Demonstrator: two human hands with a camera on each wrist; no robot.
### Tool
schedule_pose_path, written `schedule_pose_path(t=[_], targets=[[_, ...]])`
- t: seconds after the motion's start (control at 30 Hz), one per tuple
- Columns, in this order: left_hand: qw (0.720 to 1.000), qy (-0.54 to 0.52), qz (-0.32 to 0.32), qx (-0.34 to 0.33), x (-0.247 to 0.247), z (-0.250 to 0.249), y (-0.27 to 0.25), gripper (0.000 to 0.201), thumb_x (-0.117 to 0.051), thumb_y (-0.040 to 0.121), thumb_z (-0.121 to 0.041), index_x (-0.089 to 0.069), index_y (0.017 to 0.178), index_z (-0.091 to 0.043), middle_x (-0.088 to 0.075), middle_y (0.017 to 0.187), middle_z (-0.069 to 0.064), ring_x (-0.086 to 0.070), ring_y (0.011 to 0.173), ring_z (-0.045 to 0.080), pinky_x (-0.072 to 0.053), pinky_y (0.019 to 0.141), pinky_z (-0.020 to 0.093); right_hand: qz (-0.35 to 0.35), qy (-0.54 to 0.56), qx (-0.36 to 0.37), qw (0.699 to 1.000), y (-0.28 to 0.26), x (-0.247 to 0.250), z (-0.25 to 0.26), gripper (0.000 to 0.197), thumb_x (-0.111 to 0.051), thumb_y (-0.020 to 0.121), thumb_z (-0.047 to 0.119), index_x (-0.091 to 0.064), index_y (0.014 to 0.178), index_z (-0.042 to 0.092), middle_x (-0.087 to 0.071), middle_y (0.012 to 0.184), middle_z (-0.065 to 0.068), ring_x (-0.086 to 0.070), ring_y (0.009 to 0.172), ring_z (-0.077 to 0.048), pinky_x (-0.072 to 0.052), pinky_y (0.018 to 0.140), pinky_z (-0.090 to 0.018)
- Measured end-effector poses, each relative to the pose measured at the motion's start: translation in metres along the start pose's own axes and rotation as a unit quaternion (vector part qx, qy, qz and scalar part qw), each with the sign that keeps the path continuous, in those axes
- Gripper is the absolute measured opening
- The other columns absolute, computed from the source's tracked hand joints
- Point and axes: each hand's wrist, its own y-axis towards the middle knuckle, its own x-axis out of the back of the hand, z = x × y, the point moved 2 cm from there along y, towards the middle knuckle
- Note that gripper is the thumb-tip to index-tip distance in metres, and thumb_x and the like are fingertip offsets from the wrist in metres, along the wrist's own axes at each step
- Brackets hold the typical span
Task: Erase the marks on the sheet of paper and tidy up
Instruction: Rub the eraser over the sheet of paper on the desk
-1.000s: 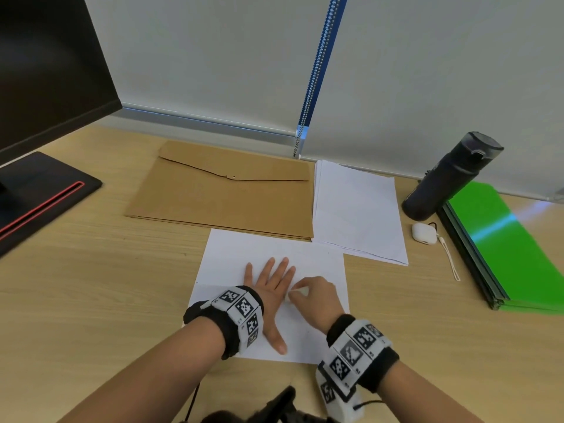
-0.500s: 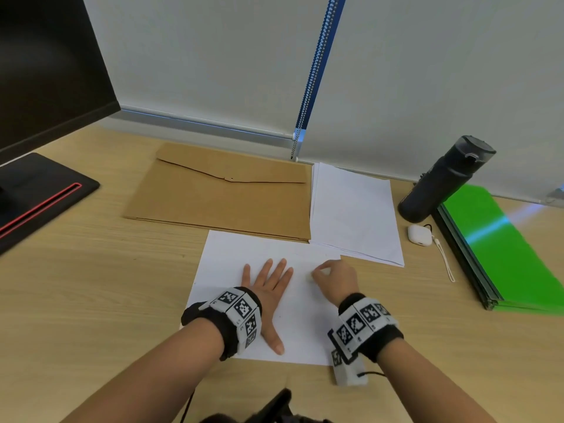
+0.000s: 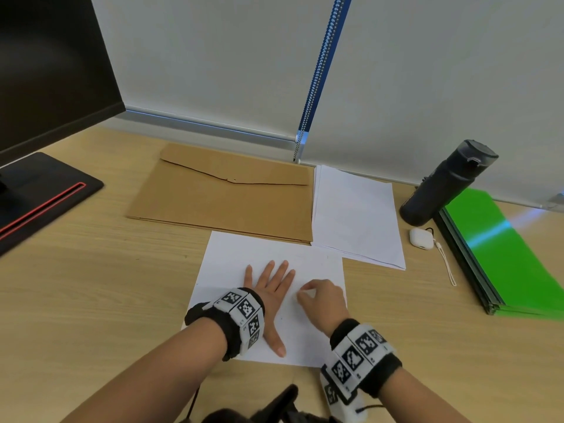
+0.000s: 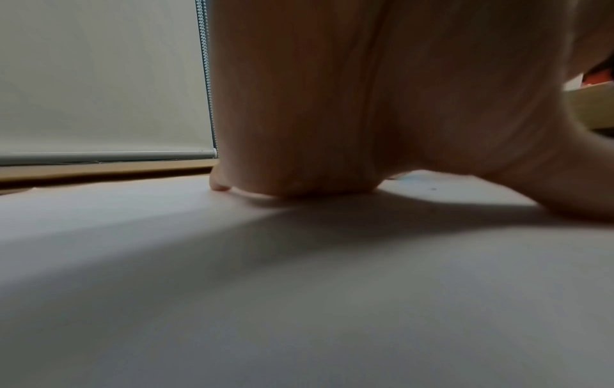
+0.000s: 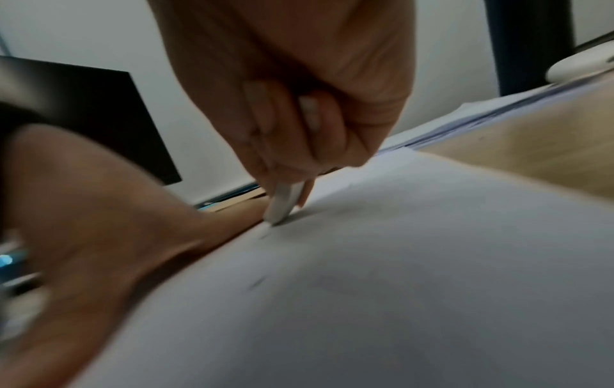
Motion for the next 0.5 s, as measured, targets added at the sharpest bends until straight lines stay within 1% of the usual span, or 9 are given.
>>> schedule_pose_path(t=[0.07,0.13,0.2,0.23,0.3,0.37,0.4,0.43,0.5], targets=[[1.0,0.005,0.003,-0.001,0.0,0.0,0.0,0.147,-0.077,0.059,-0.064,0.037,0.139,-0.018,0.045,0.145,0.002,0.04,0.133,0.027,0.024,0.1,0.06,0.013,-0.002,0.002,1.0,0.001,0.004,-0.001,0.024,-0.055,0.088,0.022,-0.067,0.106,0.011,-0.065,0.115,-0.007,-0.06,0.103,-0.019,-0.044,0.081,-0.022],[1.0,0.006,0.003,0.002,0.0,0.0,0.0,0.146,-0.077,0.059,-0.064,0.037,0.139,-0.018,0.046,0.145,0.002,0.041,0.133,0.027,0.024,0.1,0.06,-0.022,0.006,-0.022,1.0,0.015,0.019,-0.005,0.024,-0.055,0.088,0.02,-0.067,0.105,0.009,-0.065,0.114,-0.008,-0.059,0.104,-0.021,-0.04,0.078,-0.02],[1.0,0.006,0.003,0.004,0.001,-0.001,-0.001,0.146,-0.077,0.059,-0.064,0.037,0.139,-0.018,0.045,0.145,0.001,0.04,0.134,0.026,0.024,0.101,0.06,-0.057,0.019,-0.044,0.997,0.021,0.026,-0.007,0.024,-0.054,0.088,0.019,-0.066,0.106,0.008,-0.065,0.114,-0.01,-0.059,0.105,-0.023,-0.042,0.081,-0.022],[1.0,0.005,0.002,0.004,0.001,-0.001,-0.002,0.146,-0.077,0.059,-0.064,0.037,0.139,-0.018,0.045,0.145,0.001,0.04,0.134,0.026,0.024,0.101,0.06,-0.059,0.011,-0.037,0.998,0.019,0.022,-0.006,0.026,-0.053,0.089,0.02,-0.065,0.108,0.008,-0.065,0.115,-0.01,-0.059,0.105,-0.023,-0.044,0.085,-0.024],[1.0,0.005,0.001,0.004,0.001,-0.001,-0.001,0.147,-0.077,0.059,-0.064,0.036,0.14,-0.018,0.045,0.145,0.002,0.039,0.134,0.027,0.024,0.101,0.06,-0.033,-0.014,-0.003,0.999,0.004,0.007,-0.004,0.029,-0.052,0.09,0.022,-0.063,0.113,0.009,-0.065,0.116,-0.008,-0.059,0.107,-0.021,-0.044,0.089,-0.026],[1.0,0.009,0.0,0.003,0.0,0.0,0.001,0.147,-0.077,0.058,-0.065,0.036,0.14,-0.018,0.045,0.146,0.002,0.039,0.134,0.027,0.023,0.101,0.061,0.01,-0.018,0.016,1.0,-0.008,-0.004,-0.003,0.029,-0.053,0.09,0.023,-0.063,0.114,0.011,-0.064,0.117,-0.006,-0.059,0.107,-0.019,-0.044,0.088,-0.024],[1.0,0.01,0.002,0.002,0.0,0.0,0.001,0.147,-0.077,0.058,-0.065,0.037,0.139,-0.018,0.045,0.145,0.002,0.04,0.134,0.027,0.023,0.101,0.061,0.019,-0.017,0.017,1.0,-0.008,-0.002,-0.004,0.027,-0.055,0.089,0.024,-0.065,0.112,0.012,-0.064,0.117,-0.005,-0.059,0.107,-0.019,-0.043,0.087,-0.023],[1.0,0.009,0.004,0.003,0.0,0.0,0.001,0.147,-0.077,0.059,-0.064,0.037,0.139,-0.018,0.045,0.145,0.002,0.04,0.134,0.027,0.023,0.101,0.061,0.013,-0.014,0.014,1.0,-0.001,0.003,-0.006,0.026,-0.056,0.088,0.024,-0.066,0.109,0.012,-0.065,0.116,-0.005,-0.059,0.106,-0.019,-0.043,0.087,-0.023],[1.0,0.008,0.004,0.005,0.001,-0.001,0.0,0.147,-0.077,0.059,-0.063,0.037,0.139,-0.018,0.045,0.145,0.002,0.04,0.134,0.027,0.024,0.101,0.061,-0.021,-0.001,-0.011,1.0,0.014,0.017,-0.008,0.024,-0.055,0.088,0.022,-0.067,0.106,0.011,-0.065,0.116,-0.007,-0.059,0.106,-0.02,-0.043,0.086,-0.023]])
